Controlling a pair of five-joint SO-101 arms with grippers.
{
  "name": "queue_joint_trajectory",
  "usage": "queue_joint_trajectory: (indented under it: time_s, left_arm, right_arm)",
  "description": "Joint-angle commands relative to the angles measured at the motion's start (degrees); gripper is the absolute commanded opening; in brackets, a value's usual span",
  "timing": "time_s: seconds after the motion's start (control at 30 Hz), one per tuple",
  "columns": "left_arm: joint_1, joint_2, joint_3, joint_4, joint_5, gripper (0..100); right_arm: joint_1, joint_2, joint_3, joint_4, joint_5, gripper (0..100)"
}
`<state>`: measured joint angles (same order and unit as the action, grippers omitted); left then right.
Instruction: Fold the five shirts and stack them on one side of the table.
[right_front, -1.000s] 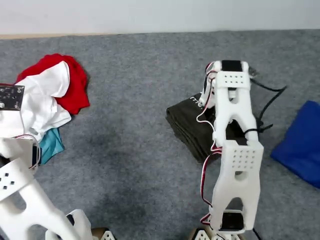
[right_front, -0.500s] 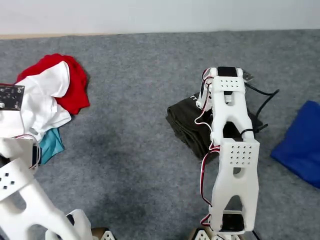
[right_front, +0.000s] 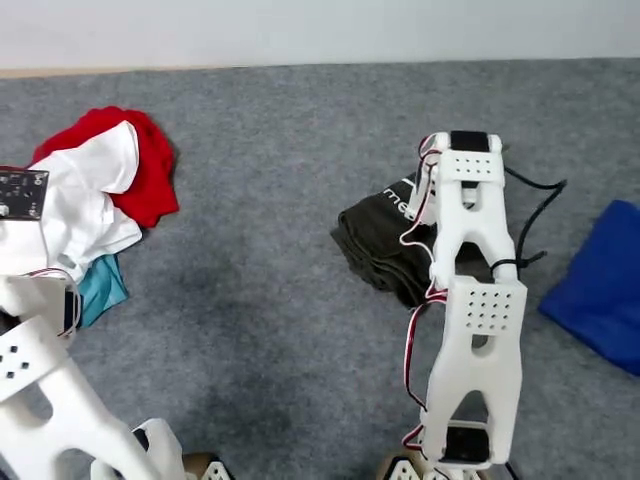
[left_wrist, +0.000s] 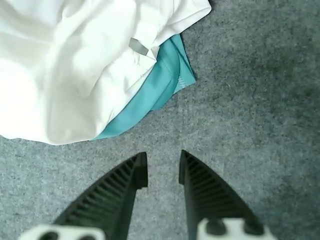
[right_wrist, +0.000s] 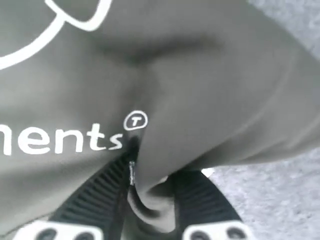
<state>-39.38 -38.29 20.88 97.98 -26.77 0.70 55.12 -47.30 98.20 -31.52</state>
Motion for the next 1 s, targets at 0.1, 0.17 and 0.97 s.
queue_joint_trajectory:
  time_s: [0.1,0.17,0.97]
  left_arm:
    - [0.2,-1.1,-0.5,-1.2,0.0,11]
    - [0.2,-1.1,-0.5,-1.2,0.0,11]
    - [0.3,-0.8,-0.5,-1.2,0.0,11]
  right_arm:
    - [6.4,-6.8,-5.0,4.5,7.1,0.9]
    - [9.1,-9.1,-5.0,4.5,10.9,0.9]
    - [35.6,-24.4,-5.3,2.0,43.9,0.9]
